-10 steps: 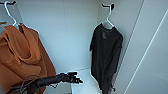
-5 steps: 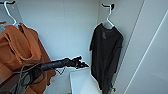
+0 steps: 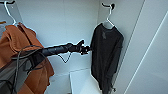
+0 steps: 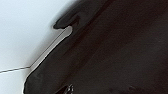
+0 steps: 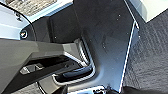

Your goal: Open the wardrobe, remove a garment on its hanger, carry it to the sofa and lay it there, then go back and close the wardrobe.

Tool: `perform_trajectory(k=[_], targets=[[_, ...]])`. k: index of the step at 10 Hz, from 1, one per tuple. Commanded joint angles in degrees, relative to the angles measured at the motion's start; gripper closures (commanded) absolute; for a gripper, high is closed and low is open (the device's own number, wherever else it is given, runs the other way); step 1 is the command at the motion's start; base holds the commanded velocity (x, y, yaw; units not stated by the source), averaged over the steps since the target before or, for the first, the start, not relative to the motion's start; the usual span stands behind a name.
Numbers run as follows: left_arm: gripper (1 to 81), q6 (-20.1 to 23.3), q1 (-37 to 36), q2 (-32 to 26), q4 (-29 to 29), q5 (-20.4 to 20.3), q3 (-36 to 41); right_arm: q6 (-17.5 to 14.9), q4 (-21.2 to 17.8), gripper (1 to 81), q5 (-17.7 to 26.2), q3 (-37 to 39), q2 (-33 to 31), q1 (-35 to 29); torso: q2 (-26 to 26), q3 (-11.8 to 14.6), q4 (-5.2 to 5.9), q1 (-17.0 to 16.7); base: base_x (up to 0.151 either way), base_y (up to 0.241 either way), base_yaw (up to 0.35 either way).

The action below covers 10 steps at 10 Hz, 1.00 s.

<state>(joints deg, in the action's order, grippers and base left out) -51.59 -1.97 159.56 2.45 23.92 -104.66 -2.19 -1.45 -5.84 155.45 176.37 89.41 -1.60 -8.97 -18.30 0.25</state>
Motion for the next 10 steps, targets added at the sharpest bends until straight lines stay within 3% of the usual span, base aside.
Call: perform_trajectory(k=[1, 3, 5, 7, 10], targets=[[1.0, -2.3, -16.2, 1.9, -6.6, -1.9, -1.0, -0.2, -0.3, 1.0, 3.4, -0.9, 0.1, -1.3, 0.0, 0.0, 0.00, 0.0, 0.000, 0.000, 0.000], [1.0, -4.0, -18.2, 2.7, -11.5, -3.9, -2.2, -0.2, -0.4, 1.0, 3.3, -1.0, 0.0, -1.3, 0.0, 0.0, 0.00, 0.0, 0.000, 0.000, 0.000], [1.0, -4.5, -19.7, 2.9, -13.9, -5.5, -2.3, -0.1, -0.4, 1.0, 3.3, -1.0, 0.0, -1.3, 0.0, 5.7, 0.00, 0.0, 0.000, 0.000, 0.000], [1.0, -4.6, -21.9, 2.9, -15.5, -5.7, -2.6, -0.1, -0.4, 1.0, 3.4, -1.0, 0.1, -1.3, 0.0, 1.1, 0.00, 0.0, 0.000, 0.000, 0.000], [1.0, -4.8, -24.6, 2.7, -21.9, -9.6, -3.1, 0.1, -0.4, 1.0, 3.3, -0.9, 0.1, -1.3, 0.0, 1.9, 0.00, 0.0, 0.000, 0.000, 0.000]])
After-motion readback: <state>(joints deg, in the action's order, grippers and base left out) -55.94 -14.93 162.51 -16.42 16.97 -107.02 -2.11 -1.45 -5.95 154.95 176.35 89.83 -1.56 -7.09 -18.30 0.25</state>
